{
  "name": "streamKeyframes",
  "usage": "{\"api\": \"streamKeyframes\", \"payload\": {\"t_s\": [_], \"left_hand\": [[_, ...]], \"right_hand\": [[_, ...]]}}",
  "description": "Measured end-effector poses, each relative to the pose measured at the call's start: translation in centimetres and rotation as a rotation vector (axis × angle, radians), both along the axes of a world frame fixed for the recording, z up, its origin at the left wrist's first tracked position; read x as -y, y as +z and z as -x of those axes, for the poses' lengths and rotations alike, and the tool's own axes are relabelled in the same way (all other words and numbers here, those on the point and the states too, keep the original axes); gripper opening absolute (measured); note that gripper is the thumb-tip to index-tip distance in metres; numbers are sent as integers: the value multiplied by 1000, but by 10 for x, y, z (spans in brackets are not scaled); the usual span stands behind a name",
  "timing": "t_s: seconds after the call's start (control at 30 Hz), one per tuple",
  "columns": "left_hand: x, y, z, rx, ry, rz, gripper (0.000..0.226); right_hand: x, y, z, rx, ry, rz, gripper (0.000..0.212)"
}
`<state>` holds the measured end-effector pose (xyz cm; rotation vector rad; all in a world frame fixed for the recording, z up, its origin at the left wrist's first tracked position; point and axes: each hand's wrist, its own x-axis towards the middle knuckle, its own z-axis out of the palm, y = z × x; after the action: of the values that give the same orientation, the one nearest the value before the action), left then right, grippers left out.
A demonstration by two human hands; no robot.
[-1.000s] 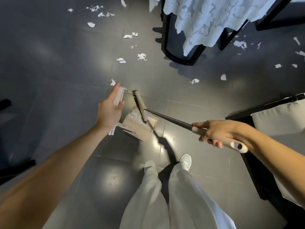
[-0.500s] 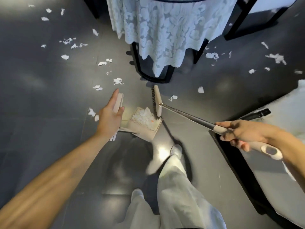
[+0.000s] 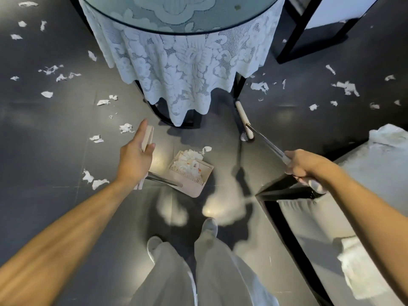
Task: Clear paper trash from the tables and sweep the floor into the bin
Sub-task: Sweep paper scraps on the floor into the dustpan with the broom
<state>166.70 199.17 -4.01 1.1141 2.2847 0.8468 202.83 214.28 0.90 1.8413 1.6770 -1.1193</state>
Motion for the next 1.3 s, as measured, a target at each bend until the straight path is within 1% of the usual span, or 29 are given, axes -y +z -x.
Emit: {"api": "streamKeyframes", "payload": {"t_s": [0.07,0.1,0.23,0.33,0.43,0.53,0.6,0.67,0.73,0.8,0.93,1.0,1.03,1.13,1.2,1.3], "left_hand": [[-18,-4,0,-5,-8,8,63],[-26,-6,-1,-2,-17,9,63],[-50,-8,0,-2,-40,-6,64],[-57,-6,3,26,-30,-3,65],[-55,-5,3,25,-71,-34,64],[-45,-6,3,40,-91,-89,64],[-32,-5,3,56,-102,-98,65],[-15,-3,6,45,-122,-95,65],[4,0,15,35,-117,-105,65],[27,1,32,13,-110,-122,65],[84,-4,85,-10,-17,-95,64],[119,-5,112,54,45,-119,65],[137,-5,126,87,76,-119,64],[188,-2,163,80,169,-106,58],[220,-1,182,59,260,-97,57],[264,1,203,54,415,-67,60]], "right_hand": [[-18,-18,4,39,-4,-3,36],[-22,-25,7,30,-12,17,37],[-20,-50,21,-92,-6,107,41],[3,-57,33,-163,-113,177,43],[31,-54,52,-237,-259,280,45],[60,-41,80,-265,-308,371,46],[82,-31,97,-241,-261,395,52],[110,-23,113,-181,-120,373,60],[134,-17,131,-153,-52,383,60],[149,-11,153,-137,-63,411,48],[167,6,197,-154,39,398,35],[177,12,220,-193,43,407,24],[182,14,232,-203,58,400,23],[196,16,271,-225,149,381,29],[203,17,296,-247,157,417,36],[213,23,336,-236,268,426,55]]}}
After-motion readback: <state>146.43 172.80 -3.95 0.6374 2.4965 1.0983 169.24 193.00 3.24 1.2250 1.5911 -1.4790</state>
